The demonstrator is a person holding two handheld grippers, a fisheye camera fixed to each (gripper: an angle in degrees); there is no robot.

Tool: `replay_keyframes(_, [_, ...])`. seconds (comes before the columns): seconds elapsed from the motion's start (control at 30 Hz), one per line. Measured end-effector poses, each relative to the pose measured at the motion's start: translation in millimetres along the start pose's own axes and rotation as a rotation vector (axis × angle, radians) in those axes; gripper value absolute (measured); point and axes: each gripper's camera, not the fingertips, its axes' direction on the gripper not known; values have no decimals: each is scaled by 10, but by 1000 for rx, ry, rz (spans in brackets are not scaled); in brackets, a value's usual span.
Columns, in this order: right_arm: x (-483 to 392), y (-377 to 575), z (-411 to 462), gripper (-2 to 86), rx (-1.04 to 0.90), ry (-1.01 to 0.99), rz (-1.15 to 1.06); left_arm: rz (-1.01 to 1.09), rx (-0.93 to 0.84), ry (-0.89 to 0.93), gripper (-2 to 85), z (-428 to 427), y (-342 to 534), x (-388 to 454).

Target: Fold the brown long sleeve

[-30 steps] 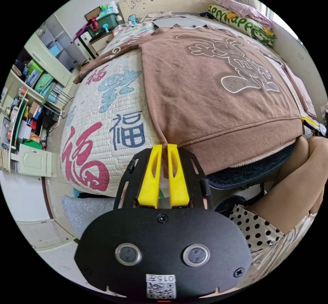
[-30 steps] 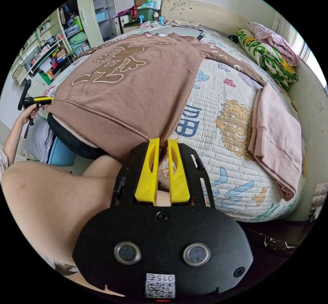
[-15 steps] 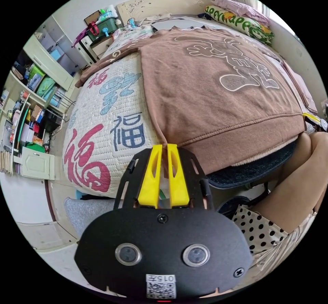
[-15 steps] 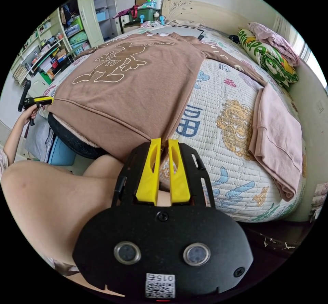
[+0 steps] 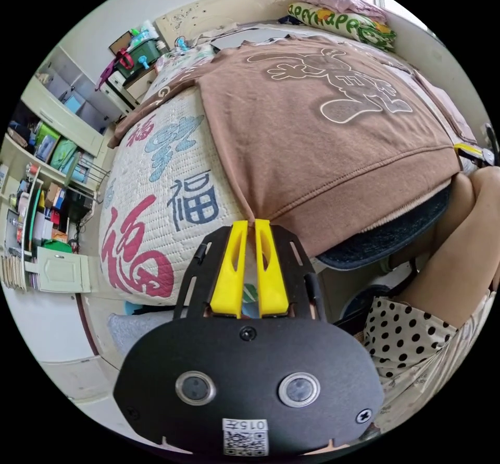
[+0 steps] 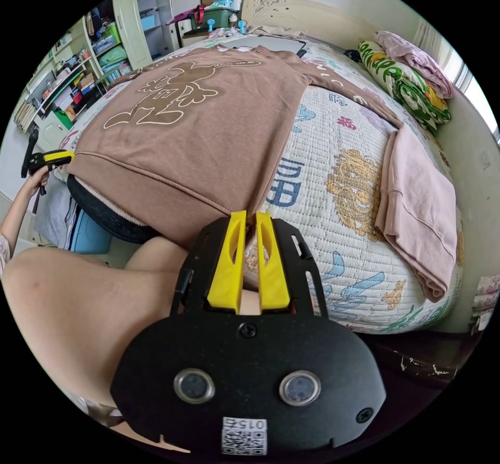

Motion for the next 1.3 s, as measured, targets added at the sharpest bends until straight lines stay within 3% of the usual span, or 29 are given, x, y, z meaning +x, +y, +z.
replay_keyframes(0.2, [111, -115, -246, 44, -1, -10, 3, -33, -1, 107, 13, -133, 154, -587])
replay_keyframes(0.33, [232, -211, -456, 45, 0, -26, 7, -126, -77, 350, 10, -335, 330, -1495])
replay_keyframes(0.47, [389, -329, -682, 46, 3, -52, 20, -157, 176, 245, 20, -869, 591, -1840])
replay_keyframes(0.6, [587, -455, -892, 47, -4, -104, 33, -68, 398, 144, 52, -1085, 372, -1583])
replay_keyframes(0.7, [846, -562, -1078, 50, -8, -195, 67, 43, 504, 226, 64, -923, -76, -1179])
replay_keyframes(0.77, [1065, -640, -1247, 55, -6, -246, 118, 146, 475, 387, 81, -655, -538, -858])
replay_keyframes(0.83, [1232, -672, -1429, 63, 23, -261, 166, 223, 435, 436, 93, -496, -774, -617])
replay_keyframes(0.93, [1626, -691, -1778, 52, 96, -311, 265, 319, 384, 411, 108, -249, -895, -369])
replay_keyframes(1.13, [2813, -833, -2521, 61, 478, -505, 590, 359, 238, 449, 121, 225, -871, -439])
replay_keyframes(1.3, [3633, -1469, -2526, 105, 599, -637, 823, 392, 261, 337, 120, 212, -677, -393])
